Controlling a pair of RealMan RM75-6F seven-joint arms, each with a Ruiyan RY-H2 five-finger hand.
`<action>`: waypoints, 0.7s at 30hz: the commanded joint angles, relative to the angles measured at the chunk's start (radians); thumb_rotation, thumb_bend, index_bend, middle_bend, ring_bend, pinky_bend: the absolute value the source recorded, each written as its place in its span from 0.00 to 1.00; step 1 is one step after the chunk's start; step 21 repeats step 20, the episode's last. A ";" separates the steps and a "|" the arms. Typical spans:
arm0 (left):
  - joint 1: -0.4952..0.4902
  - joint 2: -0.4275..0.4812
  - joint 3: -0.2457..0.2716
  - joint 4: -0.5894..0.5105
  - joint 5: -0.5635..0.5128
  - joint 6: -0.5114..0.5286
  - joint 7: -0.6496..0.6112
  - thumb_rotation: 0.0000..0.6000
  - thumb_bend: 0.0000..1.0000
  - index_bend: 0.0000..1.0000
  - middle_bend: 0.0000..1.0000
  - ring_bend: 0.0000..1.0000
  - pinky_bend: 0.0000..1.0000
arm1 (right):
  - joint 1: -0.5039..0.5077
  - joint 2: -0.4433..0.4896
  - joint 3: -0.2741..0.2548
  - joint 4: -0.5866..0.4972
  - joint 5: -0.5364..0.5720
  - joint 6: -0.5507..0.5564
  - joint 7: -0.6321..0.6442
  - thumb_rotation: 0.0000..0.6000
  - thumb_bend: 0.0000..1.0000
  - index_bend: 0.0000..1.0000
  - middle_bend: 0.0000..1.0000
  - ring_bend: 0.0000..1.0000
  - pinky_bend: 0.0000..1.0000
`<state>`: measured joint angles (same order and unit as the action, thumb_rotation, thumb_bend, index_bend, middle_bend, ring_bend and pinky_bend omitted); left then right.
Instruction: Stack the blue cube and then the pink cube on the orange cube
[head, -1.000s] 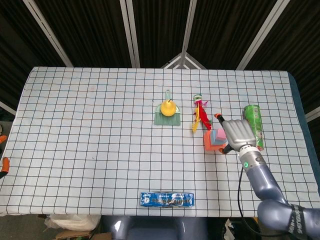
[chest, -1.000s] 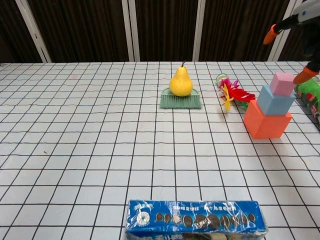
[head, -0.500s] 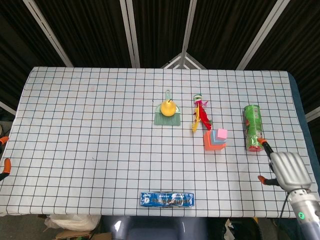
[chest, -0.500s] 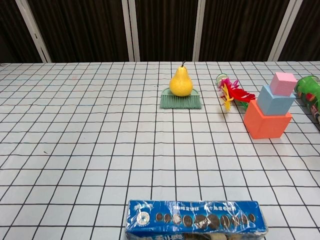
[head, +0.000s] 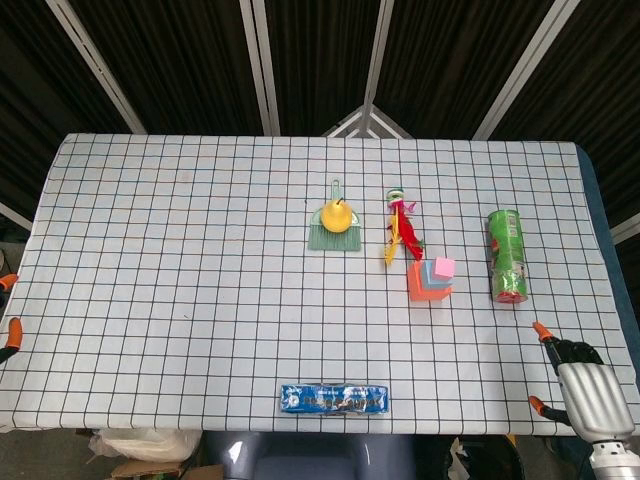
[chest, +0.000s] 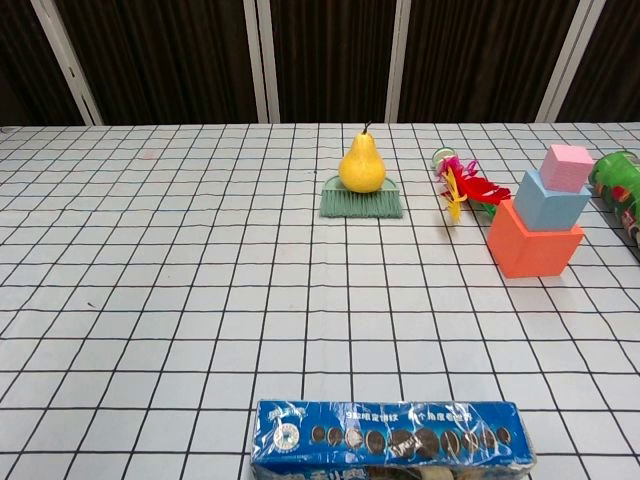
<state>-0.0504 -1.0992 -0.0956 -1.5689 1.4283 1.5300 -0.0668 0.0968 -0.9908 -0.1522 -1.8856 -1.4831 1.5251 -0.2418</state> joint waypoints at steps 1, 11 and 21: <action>-0.001 -0.001 0.000 0.000 0.000 0.000 0.002 1.00 0.58 0.18 0.07 0.00 0.00 | 0.000 -0.059 0.043 0.053 -0.022 0.023 -0.059 1.00 0.22 0.02 0.18 0.18 0.17; 0.003 -0.003 0.000 -0.002 0.001 0.008 0.009 1.00 0.58 0.18 0.07 0.00 0.00 | -0.004 -0.164 0.108 0.194 -0.041 0.057 -0.049 1.00 0.22 0.02 0.18 0.18 0.17; 0.004 -0.004 0.005 -0.005 0.016 0.015 0.014 1.00 0.58 0.18 0.07 0.00 0.00 | -0.007 -0.183 0.135 0.247 -0.022 0.041 -0.014 1.00 0.22 0.02 0.17 0.17 0.16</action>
